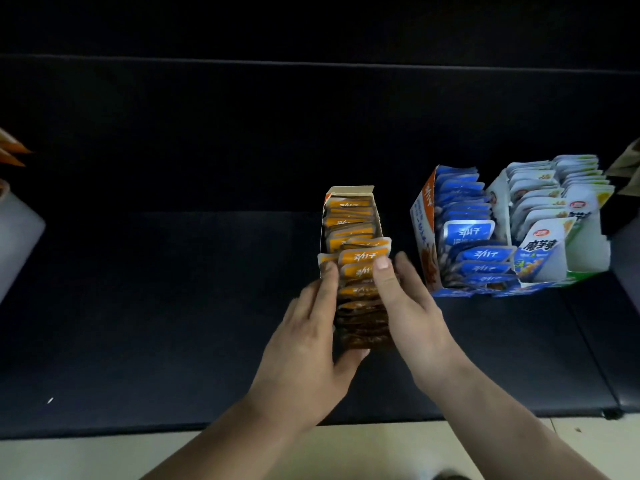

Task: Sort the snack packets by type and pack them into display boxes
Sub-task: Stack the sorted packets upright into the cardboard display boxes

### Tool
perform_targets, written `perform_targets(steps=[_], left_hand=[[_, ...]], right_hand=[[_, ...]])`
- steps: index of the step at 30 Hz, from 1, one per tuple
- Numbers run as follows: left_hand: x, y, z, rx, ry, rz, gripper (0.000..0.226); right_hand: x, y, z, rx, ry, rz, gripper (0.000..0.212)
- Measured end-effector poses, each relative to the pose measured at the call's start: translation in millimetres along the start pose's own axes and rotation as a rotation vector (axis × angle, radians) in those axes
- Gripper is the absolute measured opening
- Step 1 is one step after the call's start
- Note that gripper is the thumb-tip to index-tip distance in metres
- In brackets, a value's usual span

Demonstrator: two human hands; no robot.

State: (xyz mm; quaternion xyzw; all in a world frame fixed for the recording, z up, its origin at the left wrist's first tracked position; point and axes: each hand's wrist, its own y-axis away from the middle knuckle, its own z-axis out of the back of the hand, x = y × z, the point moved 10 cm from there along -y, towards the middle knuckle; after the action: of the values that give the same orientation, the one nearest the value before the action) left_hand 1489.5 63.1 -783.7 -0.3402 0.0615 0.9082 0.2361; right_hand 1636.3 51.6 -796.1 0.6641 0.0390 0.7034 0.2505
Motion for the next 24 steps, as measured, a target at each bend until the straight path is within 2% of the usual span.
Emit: perform_targets(steps=[3,9,12,14,18,20,24], left_hand=[[-3.6,0.1,0.8,-0.037,-0.054,-0.039,0.112],[-2.2,-1.6,2.9,-0.038,-0.016,-0.019,0.128],[-8.8,-6.4,0.7,0.007,-0.03,-0.084,0.13],[-11.4,-7.3,-1.2,0.029,-0.108,-0.118,0.125],[-9.0,-4.0,-3.9,-0.003,-0.116,-0.124,0.116],[-6.7,-2.5,-5.0,0.003,-0.077,-0.108,0.117],[-1.6,-7.0,3.4,0.018,0.061,-0.048,0.129]], right_hand=[[-4.4,4.4,1.7,-0.019,0.01,0.009,0.097],[-4.6,-0.1,-8.6,0.01,0.29,0.065,0.086],[-14.0,-13.9,-7.0,0.085,0.412,-0.044,0.075],[-17.9,-14.8,-2.5,0.1,0.334,-0.129,0.079],[-6.0,-11.5,-0.4,0.047,0.061,-0.111,0.088],[-6.8,-13.4,-5.9,0.066,0.049,-0.141,0.09],[-3.4,-17.9,-5.1,0.011,0.03,-0.178,0.08]])
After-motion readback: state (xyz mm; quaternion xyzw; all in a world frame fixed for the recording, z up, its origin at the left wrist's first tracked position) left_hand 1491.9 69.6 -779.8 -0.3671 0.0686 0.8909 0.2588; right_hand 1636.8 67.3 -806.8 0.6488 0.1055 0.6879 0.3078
